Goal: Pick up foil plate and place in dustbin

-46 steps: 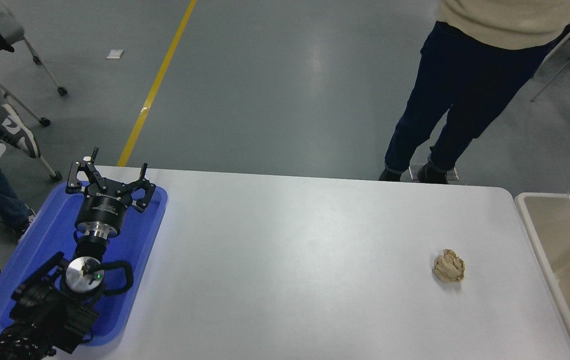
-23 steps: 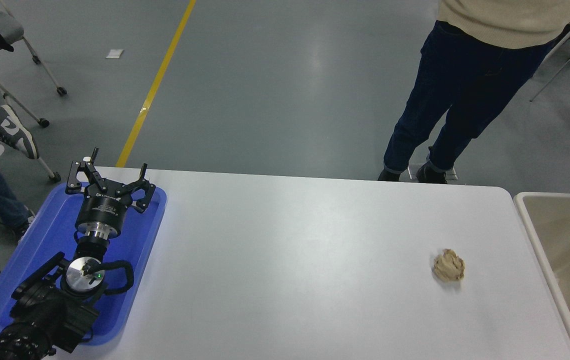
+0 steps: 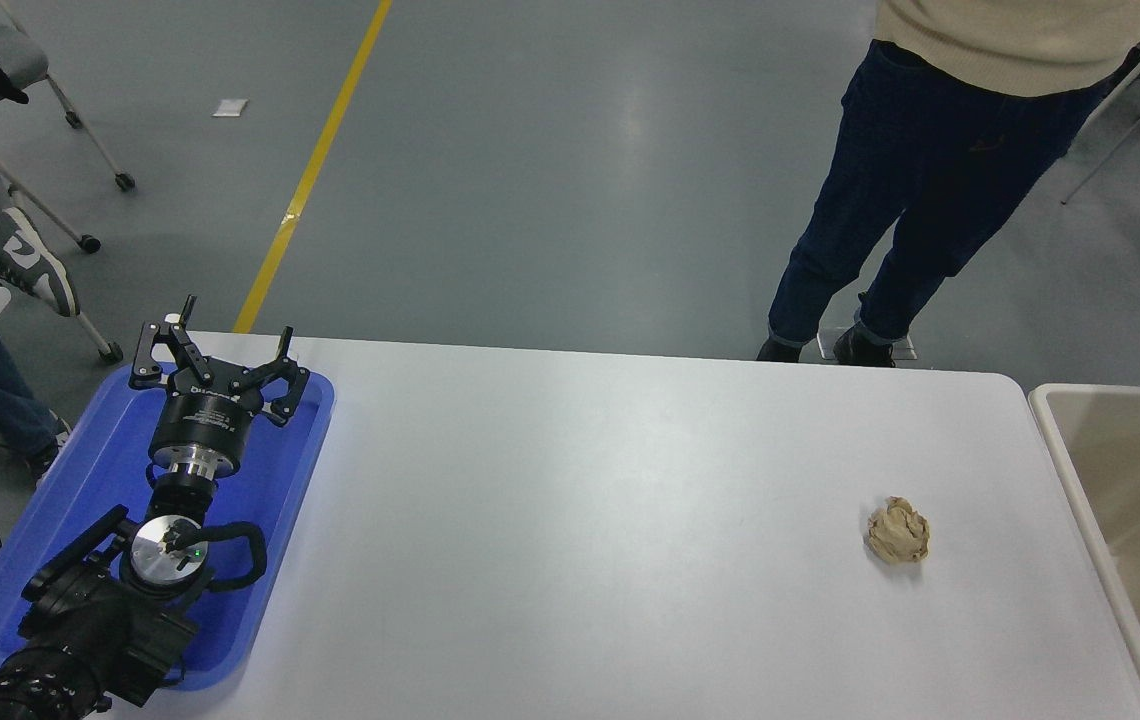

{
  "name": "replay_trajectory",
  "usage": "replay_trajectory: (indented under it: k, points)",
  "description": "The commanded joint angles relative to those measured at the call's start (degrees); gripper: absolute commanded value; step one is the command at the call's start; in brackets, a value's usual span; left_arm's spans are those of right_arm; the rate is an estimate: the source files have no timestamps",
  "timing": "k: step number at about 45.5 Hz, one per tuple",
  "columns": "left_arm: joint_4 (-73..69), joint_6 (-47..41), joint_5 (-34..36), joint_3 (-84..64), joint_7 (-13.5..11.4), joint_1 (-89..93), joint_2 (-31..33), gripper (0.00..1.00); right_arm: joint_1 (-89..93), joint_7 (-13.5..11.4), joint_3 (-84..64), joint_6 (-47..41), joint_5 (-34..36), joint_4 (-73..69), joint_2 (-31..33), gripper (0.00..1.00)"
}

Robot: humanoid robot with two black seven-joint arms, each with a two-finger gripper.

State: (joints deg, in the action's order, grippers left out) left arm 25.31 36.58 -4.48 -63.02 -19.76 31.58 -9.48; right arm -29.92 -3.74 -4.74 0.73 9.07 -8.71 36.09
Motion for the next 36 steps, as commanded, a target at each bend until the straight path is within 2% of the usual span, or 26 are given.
replay_trajectory:
  k: [1,20,21,22,24,36]
  points:
    - [0.0,0.0,0.0,0.0,0.0,0.0,0.0,1.0,4.1,-0.1,4.6,2.3,1.0,0.5,-3.4,0.0]
    - [0.0,0.0,0.0,-0.1,0.0,0.0,0.1,1.0,4.1,0.2,4.9,2.1,1.0,0.6,-5.8,0.0]
    - [0.0,0.0,0.0,-0.1,-0.1,0.0,0.1,1.0,4.1,0.2,4.9,2.1,1.0,0.6,-5.9,0.06]
    - [0.0,0.0,0.0,-0.1,-0.1,0.0,0.1,1.0,4.1,0.3,4.9,2.0,1.0,0.7,-6.0,0.28]
    - [0.0,0.1,0.0,-0.1,-0.1,0.0,0.1,1.0,4.0,0.4,4.8,1.7,1.0,0.6,-5.9,1.0]
    - [0.0,0.1,0.0,0.0,-0.1,0.0,0.1,1.0,0.0,0.7,4.3,0.4,0.1,0.5,-5.7,1.0]
